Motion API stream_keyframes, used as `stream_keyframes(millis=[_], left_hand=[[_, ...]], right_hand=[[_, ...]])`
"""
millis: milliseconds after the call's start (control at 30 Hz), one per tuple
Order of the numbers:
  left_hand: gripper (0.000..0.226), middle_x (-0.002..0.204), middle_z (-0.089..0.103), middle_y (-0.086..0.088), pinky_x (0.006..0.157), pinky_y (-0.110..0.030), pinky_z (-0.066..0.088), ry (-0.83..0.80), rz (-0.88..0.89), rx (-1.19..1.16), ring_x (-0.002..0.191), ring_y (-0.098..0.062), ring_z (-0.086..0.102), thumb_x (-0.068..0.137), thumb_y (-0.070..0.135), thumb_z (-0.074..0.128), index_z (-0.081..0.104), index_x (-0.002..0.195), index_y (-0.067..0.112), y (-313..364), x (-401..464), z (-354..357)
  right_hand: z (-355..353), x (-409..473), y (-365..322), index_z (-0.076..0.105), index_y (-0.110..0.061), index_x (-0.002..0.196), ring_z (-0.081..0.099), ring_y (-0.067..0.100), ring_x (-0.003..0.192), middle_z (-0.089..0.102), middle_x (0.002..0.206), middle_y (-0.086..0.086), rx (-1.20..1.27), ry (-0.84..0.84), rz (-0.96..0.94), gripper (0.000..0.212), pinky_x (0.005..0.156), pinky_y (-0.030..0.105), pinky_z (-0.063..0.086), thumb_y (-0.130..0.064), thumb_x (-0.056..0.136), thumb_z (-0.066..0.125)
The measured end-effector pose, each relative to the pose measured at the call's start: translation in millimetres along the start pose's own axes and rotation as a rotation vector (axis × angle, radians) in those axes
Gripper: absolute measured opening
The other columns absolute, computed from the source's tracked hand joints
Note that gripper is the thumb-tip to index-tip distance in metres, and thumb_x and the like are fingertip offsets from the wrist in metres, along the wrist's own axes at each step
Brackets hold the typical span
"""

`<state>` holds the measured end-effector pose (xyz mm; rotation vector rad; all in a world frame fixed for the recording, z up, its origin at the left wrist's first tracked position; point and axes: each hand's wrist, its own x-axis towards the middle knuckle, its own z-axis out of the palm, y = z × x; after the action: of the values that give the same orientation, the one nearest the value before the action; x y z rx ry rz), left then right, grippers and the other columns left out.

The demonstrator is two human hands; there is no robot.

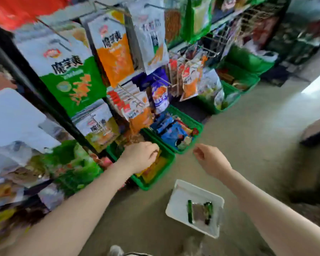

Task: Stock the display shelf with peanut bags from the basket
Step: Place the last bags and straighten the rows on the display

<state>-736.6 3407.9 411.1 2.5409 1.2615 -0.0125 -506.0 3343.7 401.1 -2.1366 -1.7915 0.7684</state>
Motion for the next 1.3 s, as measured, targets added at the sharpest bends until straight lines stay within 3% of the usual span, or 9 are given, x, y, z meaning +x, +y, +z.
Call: stream_keyframes(millis=[467, 667, 833, 967, 1033, 1133, 1167, 1233, 1300], left_hand=[[0.024, 0.11, 0.065, -0.006, 0.081, -0.037, 0.052, -0.784, -0.123, -0.232, 0.096, -0.024, 0.061, 0.093, 0.026, 0.042, 0.059, 0.106, 0.018, 51, 92, 395], [0.026, 0.116, 0.064, -0.002, 0.08, -0.035, 0.051, -0.851, -0.063, -0.143, 0.1, -0.023, 0.059, 0.095, 0.024, 0.037, 0.057, 0.112, 0.021, 20, 131, 554], [0.03, 0.119, 0.06, -0.001, 0.082, -0.034, 0.05, -0.813, -0.004, -0.105, 0.103, -0.019, 0.057, 0.097, 0.021, 0.034, 0.055, 0.118, 0.018, -9, 153, 637], [0.029, 0.117, 0.059, 0.001, 0.085, -0.037, 0.05, -0.735, -0.003, -0.145, 0.102, -0.017, 0.057, 0.097, 0.022, 0.036, 0.056, 0.118, 0.02, -24, 156, 668], [0.028, 0.116, 0.06, 0.004, 0.084, -0.038, 0.051, -0.735, 0.016, -0.131, 0.102, -0.015, 0.056, 0.097, 0.023, 0.036, 0.055, 0.118, 0.022, -27, 155, 674], [0.029, 0.116, 0.06, 0.005, 0.084, -0.036, 0.05, -0.748, 0.031, -0.127, 0.103, -0.014, 0.056, 0.097, 0.023, 0.035, 0.055, 0.118, 0.022, -27, 156, 671], [0.028, 0.117, 0.06, 0.005, 0.084, -0.034, 0.049, -0.756, 0.041, -0.127, 0.103, -0.014, 0.056, 0.097, 0.023, 0.035, 0.055, 0.117, 0.022, -25, 157, 666], [0.028, 0.117, 0.06, 0.005, 0.079, -0.028, 0.046, -0.772, 0.067, -0.127, 0.103, -0.013, 0.056, 0.097, 0.023, 0.035, 0.054, 0.118, 0.021, -22, 157, 653], [0.028, 0.118, 0.06, 0.006, 0.072, -0.024, 0.04, -0.794, 0.088, -0.12, 0.102, -0.012, 0.056, 0.097, 0.023, 0.034, 0.054, 0.118, 0.022, -17, 156, 632]], right_hand=[[257, -25, 307, 0.062, -0.007, 0.096, 0.062, 0.03, 0.093, 0.069, 0.101, 0.013, 0.187, -0.295, 0.721, 0.02, 0.078, 0.038, 0.049, -0.015, 0.089, 0.045], [426, 18, 403, 0.052, -0.009, 0.108, 0.055, 0.031, 0.099, 0.059, 0.113, 0.014, 0.039, -0.494, 0.633, 0.024, 0.072, 0.036, 0.043, -0.014, 0.09, 0.037], [508, 71, 458, 0.038, -0.005, 0.132, 0.039, 0.033, 0.127, 0.041, 0.138, 0.016, -0.181, -0.59, 0.532, 0.047, 0.097, 0.044, 0.043, -0.006, 0.086, 0.047], [547, 91, 493, 0.008, -0.014, 0.147, 0.009, 0.03, 0.145, 0.012, 0.157, 0.011, -0.297, -0.631, 0.444, 0.08, 0.119, 0.04, 0.009, 0.003, 0.081, 0.049], [561, 91, 503, 0.002, -0.016, 0.147, 0.009, 0.03, 0.145, 0.018, 0.155, 0.012, -0.353, -0.666, 0.401, 0.09, 0.118, 0.04, 0.001, -0.007, 0.078, 0.06], [557, 93, 501, 0.023, -0.01, 0.141, 0.026, 0.031, 0.139, 0.04, 0.144, 0.014, -0.416, -0.773, 0.37, 0.082, 0.119, 0.041, 0.006, -0.022, 0.075, 0.07], [549, 94, 497, 0.035, -0.009, 0.134, 0.039, 0.03, 0.13, 0.05, 0.134, 0.012, -0.426, -0.793, 0.367, 0.073, 0.116, 0.041, 0.021, -0.028, 0.074, 0.072], [526, 91, 483, 0.049, -0.012, 0.109, 0.056, 0.025, 0.092, 0.059, 0.1, 0.005, -0.386, -0.756, 0.363, 0.048, 0.081, 0.035, 0.047, -0.04, 0.076, 0.069], [498, 83, 463, 0.047, -0.011, 0.095, 0.051, 0.023, 0.076, 0.055, 0.09, 0.002, -0.353, -0.657, 0.333, 0.041, 0.06, 0.031, 0.039, -0.048, 0.081, 0.06]])
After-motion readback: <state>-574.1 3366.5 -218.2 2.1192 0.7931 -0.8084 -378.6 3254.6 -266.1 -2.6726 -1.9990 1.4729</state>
